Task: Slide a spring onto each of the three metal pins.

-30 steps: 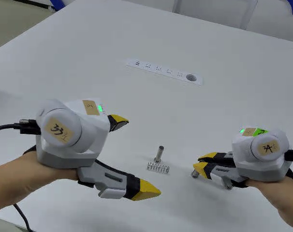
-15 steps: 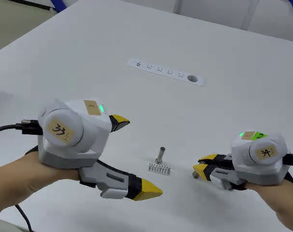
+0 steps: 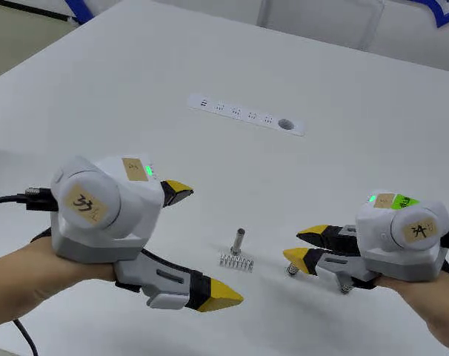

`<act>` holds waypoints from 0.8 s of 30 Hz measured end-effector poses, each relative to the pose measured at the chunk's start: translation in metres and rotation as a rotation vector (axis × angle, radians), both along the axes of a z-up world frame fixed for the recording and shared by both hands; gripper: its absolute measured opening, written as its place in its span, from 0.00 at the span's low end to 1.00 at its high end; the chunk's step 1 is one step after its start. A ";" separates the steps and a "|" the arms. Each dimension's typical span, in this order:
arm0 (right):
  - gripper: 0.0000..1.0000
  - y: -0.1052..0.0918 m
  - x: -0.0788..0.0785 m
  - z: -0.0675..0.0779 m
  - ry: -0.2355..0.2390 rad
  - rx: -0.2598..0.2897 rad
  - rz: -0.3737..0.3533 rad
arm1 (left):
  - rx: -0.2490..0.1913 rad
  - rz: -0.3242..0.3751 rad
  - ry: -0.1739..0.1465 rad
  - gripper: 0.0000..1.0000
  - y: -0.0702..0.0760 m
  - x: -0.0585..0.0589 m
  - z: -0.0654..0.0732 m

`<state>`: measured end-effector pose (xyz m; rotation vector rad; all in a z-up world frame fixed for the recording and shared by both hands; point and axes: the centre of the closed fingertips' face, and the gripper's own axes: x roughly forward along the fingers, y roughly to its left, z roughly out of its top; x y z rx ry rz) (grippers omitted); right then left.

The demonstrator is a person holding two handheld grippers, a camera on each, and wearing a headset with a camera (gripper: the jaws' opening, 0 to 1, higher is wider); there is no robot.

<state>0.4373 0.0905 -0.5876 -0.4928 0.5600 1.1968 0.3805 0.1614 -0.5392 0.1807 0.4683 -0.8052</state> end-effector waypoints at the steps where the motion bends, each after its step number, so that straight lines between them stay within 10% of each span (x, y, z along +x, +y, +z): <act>1: 0.22 0.003 -0.002 0.000 -0.012 -0.010 0.022 | 0.001 -0.002 0.000 0.98 0.000 0.000 0.000; 24: 0.22 0.044 -0.020 -0.056 0.037 -0.232 0.263 | 0.025 0.013 0.012 0.97 0.019 -0.007 -0.004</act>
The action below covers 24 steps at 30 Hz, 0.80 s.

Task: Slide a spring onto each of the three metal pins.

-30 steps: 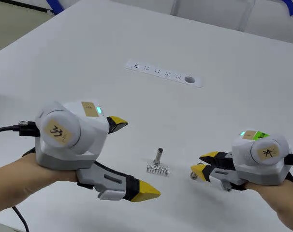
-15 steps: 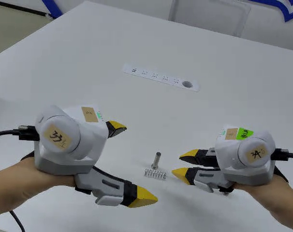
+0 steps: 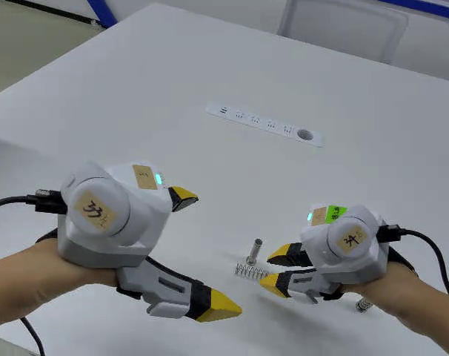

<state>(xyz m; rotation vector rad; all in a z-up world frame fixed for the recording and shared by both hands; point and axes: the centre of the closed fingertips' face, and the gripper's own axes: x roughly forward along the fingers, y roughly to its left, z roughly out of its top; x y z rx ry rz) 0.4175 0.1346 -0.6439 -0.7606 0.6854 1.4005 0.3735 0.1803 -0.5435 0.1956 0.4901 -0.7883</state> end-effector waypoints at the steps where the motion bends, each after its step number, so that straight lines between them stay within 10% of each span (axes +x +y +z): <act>1: 0.21 0.000 0.000 -0.002 -0.003 -0.012 0.009 | -0.007 0.003 0.000 0.97 0.000 0.000 0.000; 24: 0.15 0.000 0.006 -0.024 0.021 -0.133 0.063 | -0.025 0.026 0.014 0.96 0.005 0.001 -0.006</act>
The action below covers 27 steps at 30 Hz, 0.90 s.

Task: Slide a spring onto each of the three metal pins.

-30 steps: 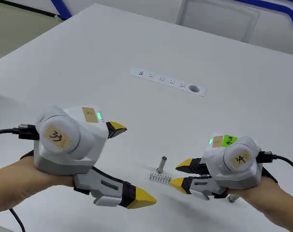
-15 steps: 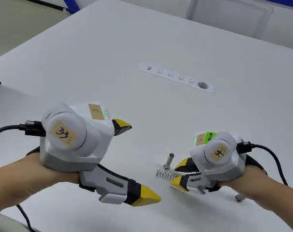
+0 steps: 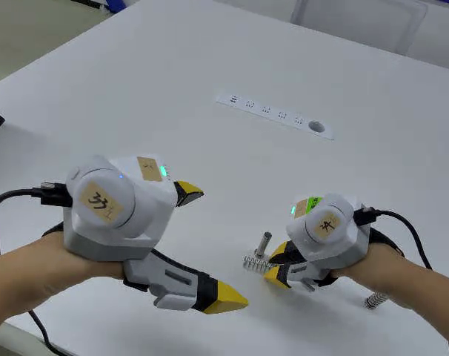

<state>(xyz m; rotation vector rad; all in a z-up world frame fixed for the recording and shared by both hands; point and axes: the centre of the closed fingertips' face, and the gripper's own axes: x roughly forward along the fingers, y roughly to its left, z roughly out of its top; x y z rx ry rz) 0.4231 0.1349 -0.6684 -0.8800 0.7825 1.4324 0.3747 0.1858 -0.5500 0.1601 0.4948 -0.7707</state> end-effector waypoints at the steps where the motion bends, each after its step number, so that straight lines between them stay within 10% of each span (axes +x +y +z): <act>1: 0.15 0.000 -0.001 0.000 0.004 -0.005 0.010 | 0.000 -0.002 0.001 0.96 0.000 0.000 0.000; 8: 0.12 -0.001 -0.001 -0.001 0.066 0.007 -0.037 | 0.003 -0.007 0.002 0.95 -0.002 0.000 -0.001; 17: 0.11 -0.005 -0.005 0.001 0.034 -0.019 -0.009 | -0.006 -0.017 -0.010 0.94 -0.005 0.000 0.007; 27: 0.11 -0.006 -0.017 0.045 -0.036 0.062 0.041 | 0.014 -0.034 -0.029 0.87 -0.013 -0.002 0.012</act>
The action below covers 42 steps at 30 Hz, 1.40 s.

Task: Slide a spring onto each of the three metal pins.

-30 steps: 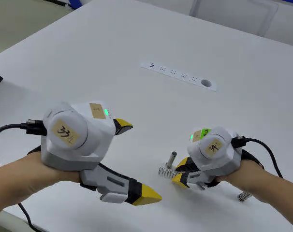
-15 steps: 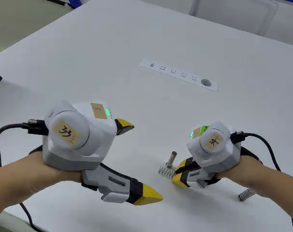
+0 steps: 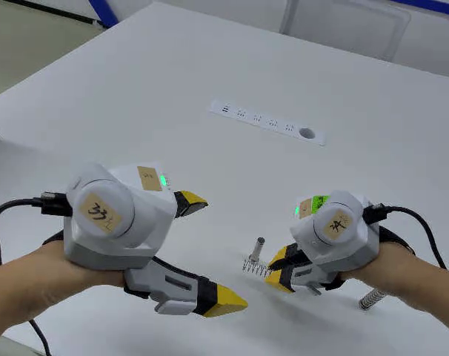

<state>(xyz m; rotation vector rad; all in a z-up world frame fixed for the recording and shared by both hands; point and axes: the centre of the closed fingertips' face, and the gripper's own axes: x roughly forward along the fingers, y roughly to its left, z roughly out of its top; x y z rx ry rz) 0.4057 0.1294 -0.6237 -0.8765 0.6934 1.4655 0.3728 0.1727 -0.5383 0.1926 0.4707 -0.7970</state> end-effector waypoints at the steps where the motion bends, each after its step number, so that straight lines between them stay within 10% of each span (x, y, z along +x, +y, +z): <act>1: 0.11 0.003 0.001 0.007 -0.028 0.022 0.014 | 0.000 -0.001 -0.004 0.86 -0.001 0.001 0.001; 15: 0.11 -0.001 -0.027 0.077 -0.178 0.120 0.102 | 0.056 -0.067 -0.002 0.56 -0.026 0.003 -0.005; 31: 0.11 -0.007 -0.052 0.084 -0.211 0.099 0.175 | 0.083 -0.166 -0.012 0.19 -0.051 -0.011 0.001; 42: 0.11 -0.009 -0.059 0.086 -0.214 0.099 0.197 | 0.123 -0.235 -0.005 0.11 -0.056 -0.022 -0.001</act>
